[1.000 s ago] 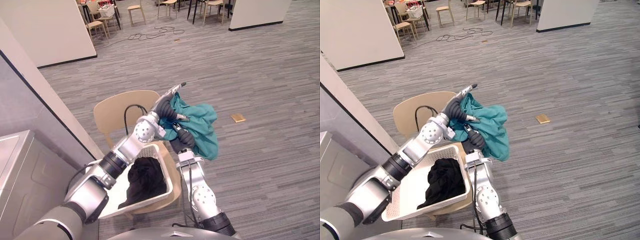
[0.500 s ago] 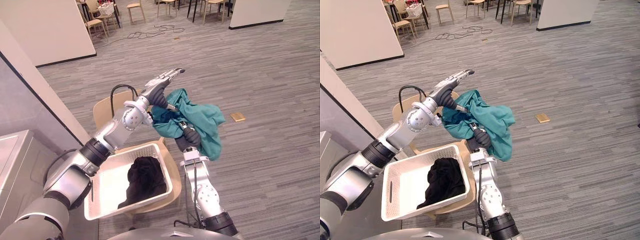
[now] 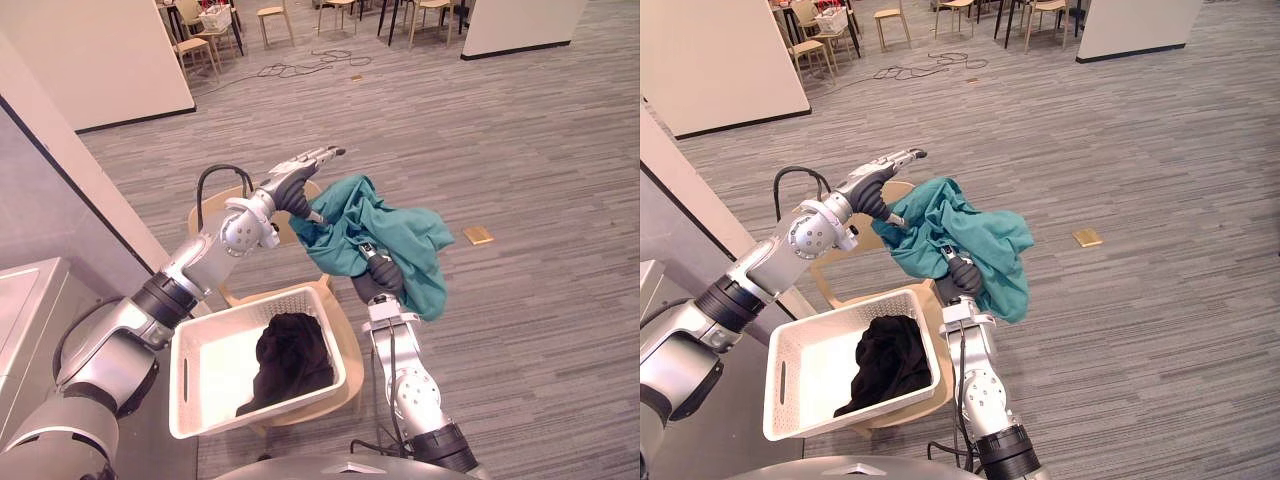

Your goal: Pick up the laundry basket with both hands and put the clothes into the washing machine.

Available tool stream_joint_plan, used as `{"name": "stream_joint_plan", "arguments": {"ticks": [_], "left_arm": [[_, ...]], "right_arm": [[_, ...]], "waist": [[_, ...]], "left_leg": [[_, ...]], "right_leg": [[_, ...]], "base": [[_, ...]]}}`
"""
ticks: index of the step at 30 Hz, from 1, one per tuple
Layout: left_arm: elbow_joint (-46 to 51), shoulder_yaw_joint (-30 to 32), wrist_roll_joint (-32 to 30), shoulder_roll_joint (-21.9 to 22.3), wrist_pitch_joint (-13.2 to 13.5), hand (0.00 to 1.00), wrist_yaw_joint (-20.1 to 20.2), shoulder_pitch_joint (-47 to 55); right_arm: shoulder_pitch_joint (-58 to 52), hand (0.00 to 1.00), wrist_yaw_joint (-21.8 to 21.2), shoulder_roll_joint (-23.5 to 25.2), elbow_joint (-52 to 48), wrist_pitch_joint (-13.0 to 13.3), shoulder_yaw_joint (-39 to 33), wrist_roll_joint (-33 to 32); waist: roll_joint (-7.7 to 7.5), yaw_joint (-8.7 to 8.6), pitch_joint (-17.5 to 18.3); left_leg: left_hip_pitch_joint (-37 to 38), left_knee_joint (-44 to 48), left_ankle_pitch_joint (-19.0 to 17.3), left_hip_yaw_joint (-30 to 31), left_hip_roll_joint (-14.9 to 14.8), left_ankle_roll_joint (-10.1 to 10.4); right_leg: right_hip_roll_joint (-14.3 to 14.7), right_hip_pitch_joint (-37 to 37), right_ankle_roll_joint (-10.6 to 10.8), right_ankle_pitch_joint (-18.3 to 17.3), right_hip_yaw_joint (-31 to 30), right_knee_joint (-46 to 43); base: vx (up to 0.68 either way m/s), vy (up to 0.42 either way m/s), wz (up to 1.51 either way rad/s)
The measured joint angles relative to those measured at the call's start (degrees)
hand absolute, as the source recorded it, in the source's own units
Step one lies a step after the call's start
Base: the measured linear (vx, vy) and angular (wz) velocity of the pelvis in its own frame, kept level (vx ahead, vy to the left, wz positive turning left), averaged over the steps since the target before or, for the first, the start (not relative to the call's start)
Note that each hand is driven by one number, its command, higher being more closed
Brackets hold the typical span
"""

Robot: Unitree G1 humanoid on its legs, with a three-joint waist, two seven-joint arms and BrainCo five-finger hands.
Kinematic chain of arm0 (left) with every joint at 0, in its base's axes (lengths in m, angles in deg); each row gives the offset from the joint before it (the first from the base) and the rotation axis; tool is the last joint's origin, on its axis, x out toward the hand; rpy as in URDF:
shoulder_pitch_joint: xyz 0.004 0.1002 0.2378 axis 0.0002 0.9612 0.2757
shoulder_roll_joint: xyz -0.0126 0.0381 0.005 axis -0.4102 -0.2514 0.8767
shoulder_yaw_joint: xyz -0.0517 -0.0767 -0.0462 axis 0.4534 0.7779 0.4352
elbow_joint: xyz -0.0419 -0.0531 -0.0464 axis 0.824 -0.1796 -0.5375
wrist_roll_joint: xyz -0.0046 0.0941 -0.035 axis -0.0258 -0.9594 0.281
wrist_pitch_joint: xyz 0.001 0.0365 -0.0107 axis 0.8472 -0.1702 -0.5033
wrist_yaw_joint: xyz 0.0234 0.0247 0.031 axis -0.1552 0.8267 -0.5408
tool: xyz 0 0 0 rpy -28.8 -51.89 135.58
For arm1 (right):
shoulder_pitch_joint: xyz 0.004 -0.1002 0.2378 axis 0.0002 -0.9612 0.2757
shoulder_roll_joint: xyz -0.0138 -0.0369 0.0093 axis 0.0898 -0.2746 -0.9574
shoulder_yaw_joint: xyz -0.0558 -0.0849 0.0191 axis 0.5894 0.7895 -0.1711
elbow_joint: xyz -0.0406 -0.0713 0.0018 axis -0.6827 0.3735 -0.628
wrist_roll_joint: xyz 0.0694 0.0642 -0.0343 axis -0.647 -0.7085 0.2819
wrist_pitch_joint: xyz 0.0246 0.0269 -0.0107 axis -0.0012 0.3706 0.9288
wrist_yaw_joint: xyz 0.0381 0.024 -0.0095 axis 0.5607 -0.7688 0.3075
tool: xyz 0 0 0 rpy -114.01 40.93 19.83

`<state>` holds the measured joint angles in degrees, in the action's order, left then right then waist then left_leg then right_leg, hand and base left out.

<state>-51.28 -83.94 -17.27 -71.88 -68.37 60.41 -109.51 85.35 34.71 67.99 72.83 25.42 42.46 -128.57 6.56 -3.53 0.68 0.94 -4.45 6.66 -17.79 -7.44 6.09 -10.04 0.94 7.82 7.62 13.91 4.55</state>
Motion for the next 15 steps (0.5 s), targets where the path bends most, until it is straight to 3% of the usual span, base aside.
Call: {"name": "stream_joint_plan", "arguments": {"ticks": [5,15], "left_arm": [[0.0,0.0,1.3,0.4,-0.3,0.00,1.0,3.0],[2.3,-7.0,2.6,7.4,-0.6,0.00,1.5,5.6]], "right_arm": [[0.0,1.00,0.0,0.0,0.0,0.0,0.1,0.0],[-0.1,1.00,0.2,-0.4,0.0,0.8,0.0,0.1]], "waist": [[-0.05,-0.16,0.0],[-0.23,-0.56,-0.1]], "left_leg": [[-0.1,0.0,0.0,0.2,0.0,0.0],[-1.1,0.0,0.2,0.2,0.0,0.0]], "right_leg": [[0.0,0.1,0.0,0.0,0.2,0.0],[0.0,-1.0,0.0,-0.2,0.2,0.0]], "base": [[0.00,0.000,0.01],[0.00,-0.001,0.00]]}}
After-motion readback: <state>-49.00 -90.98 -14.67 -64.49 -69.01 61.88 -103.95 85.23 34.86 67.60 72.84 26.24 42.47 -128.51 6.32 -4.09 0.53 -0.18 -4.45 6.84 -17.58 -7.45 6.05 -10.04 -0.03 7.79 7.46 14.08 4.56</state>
